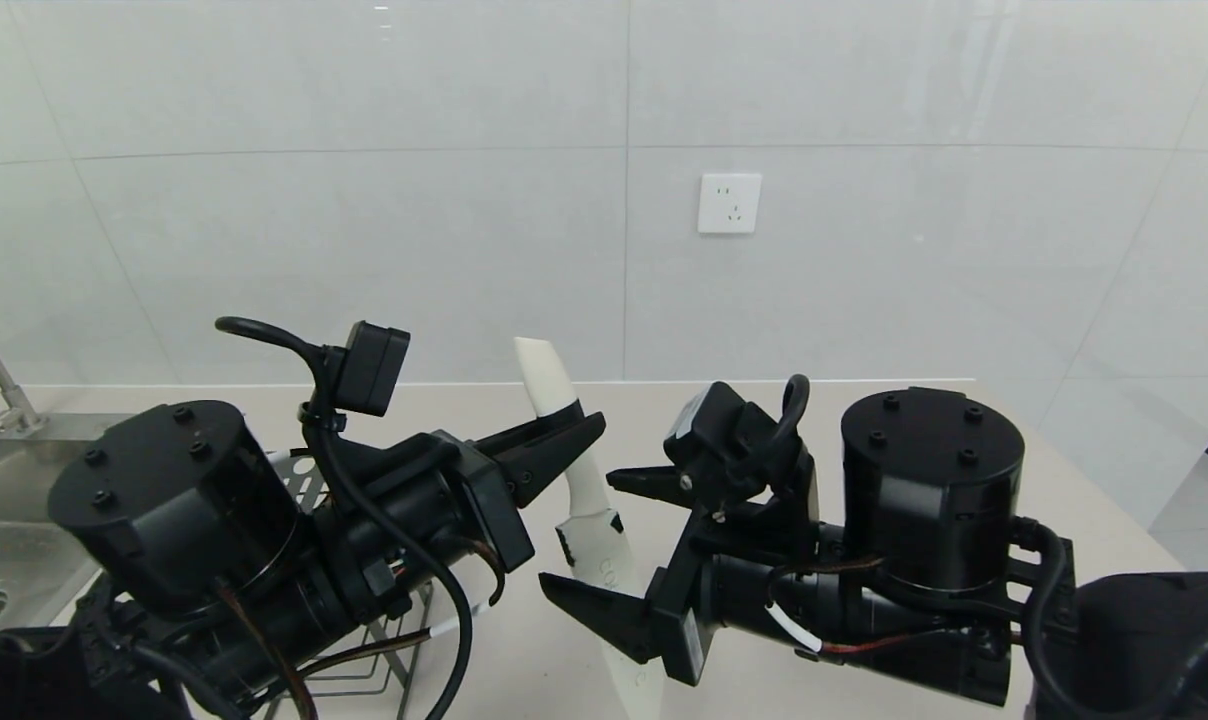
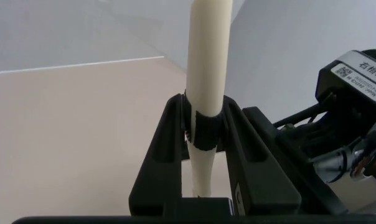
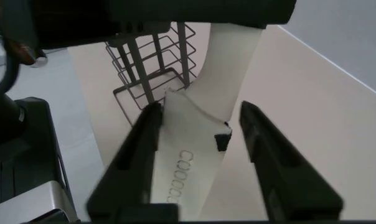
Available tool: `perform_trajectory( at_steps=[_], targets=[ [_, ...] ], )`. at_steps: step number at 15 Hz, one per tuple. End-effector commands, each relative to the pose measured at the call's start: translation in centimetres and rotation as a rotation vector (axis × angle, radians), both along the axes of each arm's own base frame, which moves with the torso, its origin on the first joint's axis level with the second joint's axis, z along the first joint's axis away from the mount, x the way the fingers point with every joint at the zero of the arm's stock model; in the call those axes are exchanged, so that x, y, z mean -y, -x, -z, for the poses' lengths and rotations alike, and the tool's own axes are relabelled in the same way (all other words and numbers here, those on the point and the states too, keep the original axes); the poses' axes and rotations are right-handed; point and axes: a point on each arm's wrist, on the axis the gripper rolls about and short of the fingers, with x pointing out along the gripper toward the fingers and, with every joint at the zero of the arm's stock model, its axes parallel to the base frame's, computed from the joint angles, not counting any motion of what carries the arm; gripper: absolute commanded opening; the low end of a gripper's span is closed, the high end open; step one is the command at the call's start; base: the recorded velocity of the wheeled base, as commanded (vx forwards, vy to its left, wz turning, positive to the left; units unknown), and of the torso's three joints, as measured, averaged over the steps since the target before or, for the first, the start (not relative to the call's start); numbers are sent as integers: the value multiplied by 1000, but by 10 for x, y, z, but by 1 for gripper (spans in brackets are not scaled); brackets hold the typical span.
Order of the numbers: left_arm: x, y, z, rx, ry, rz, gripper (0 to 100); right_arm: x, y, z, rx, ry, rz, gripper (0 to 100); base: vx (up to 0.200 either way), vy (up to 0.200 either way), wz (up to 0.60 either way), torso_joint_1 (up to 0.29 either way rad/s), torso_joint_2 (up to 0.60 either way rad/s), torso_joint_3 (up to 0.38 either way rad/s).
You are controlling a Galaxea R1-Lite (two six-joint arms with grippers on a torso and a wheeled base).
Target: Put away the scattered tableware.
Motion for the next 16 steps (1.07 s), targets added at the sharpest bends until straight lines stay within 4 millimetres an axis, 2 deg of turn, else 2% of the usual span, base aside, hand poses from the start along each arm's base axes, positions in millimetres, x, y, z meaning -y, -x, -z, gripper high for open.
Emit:
perform_trajectory(
  at_steps=[1, 5, 7, 8, 9, 11, 13, 14, 16],
  targets=[
    [0, 1, -1, 4, 4, 0, 0, 1, 1, 1, -1, 2, -1, 100, 0, 0, 0, 0, 0, 0],
    [-1, 0, -3, 22, 9, -5, 0, 9, 6, -3, 3, -2, 2, 100, 0, 0, 0, 0, 0, 0],
    [-7, -2, -11, 98, 37, -36, 0, 31, 12, -10, 12, -18, 34, 100, 0, 0, 0, 0, 0, 0],
    [-12, -4, -17, 137, 68, -72, 0, 59, 16, -15, 19, -26, 88, 100, 0, 0, 0, 0, 0, 0],
    [-16, 0, -25, 165, 96, -87, 0, 78, 20, -16, 26, -30, 126, 100, 0, 0, 0, 0, 0, 0],
    [-21, 6, -35, 195, 127, -99, 0, 102, 35, -19, 39, -45, 153, 100, 0, 0, 0, 0, 0, 0],
    [-34, 21, -52, 246, 177, -113, 0, 137, 54, -25, 93, -83, 217, 100, 0, 0, 0, 0, 0, 0],
    [-54, 36, -57, 288, 183, -166, 0, 171, 67, -28, 188, -92, 321, 100, 0, 0, 0, 0, 0, 0],
    [-97, 51, -58, 380, 120, -338, 0, 214, 96, -25, 354, -82, 501, 100, 0, 0, 0, 0, 0, 0]
  ],
)
